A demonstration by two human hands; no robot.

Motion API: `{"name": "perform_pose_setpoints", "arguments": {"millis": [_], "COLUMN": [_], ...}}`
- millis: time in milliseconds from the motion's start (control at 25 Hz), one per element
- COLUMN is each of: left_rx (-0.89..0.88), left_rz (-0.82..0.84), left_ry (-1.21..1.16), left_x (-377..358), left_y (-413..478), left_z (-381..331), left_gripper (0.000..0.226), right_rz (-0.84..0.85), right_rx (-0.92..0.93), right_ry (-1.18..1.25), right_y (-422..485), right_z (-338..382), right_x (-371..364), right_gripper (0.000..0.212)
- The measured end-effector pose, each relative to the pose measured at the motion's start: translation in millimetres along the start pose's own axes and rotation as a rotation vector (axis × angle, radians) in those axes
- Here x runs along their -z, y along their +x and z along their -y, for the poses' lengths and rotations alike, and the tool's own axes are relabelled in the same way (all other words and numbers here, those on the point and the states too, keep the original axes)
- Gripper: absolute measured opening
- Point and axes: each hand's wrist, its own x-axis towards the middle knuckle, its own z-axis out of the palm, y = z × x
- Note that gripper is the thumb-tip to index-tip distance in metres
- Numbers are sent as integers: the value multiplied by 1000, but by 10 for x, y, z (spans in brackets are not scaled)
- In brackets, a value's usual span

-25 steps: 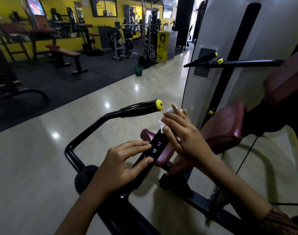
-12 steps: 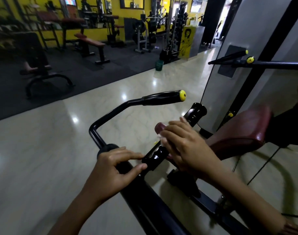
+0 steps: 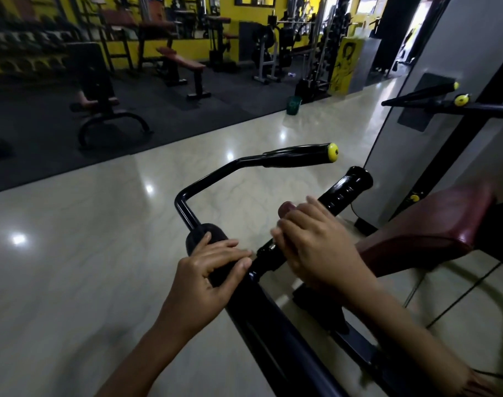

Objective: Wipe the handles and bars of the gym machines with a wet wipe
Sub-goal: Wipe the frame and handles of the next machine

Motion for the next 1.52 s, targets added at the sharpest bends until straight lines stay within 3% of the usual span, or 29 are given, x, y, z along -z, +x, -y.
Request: {"name": "perform_pose_setpoints", "arguments": {"millis": [200, 440, 640, 840, 1000, 1160, 1280, 1400, 1520], "left_rx": [-86, -128, -117, -86, -98, -96, -90, -89, -93], "left_rz": [129, 198, 185, 172, 169, 168, 165, 134, 86], "left_ry": [-4, 67, 35, 7, 19, 4, -5, 0, 44], "left_x": [91, 124, 109, 92, 91, 87, 94, 105, 94], "left_y": [-164, -171, -185, -201, -217, -207, -212, -171, -77], "left_z": [39, 52, 50, 55, 77, 54, 47, 29, -25], "left_gripper": [40, 35, 32, 31, 31, 31, 31, 29, 25], "right_rz": [-9, -130, -124, -177, -69, -29, -169, -237, -148], "right_rx": [273, 20, 283, 98, 218, 413, 258, 166, 405], "right_ry": [231, 173, 310, 240, 244, 259, 158, 190, 221], "right_y": [-290, -147, -358, -190, -201, -370, -371, -350, -440], "right_z": [37, -59, 9, -74, 201, -173, -447, -213, -31], "right_x": [21, 21, -12, 0, -99, 8, -22, -124, -190], "right_gripper": [28, 24, 23, 20, 26, 32, 35, 31, 39]}}
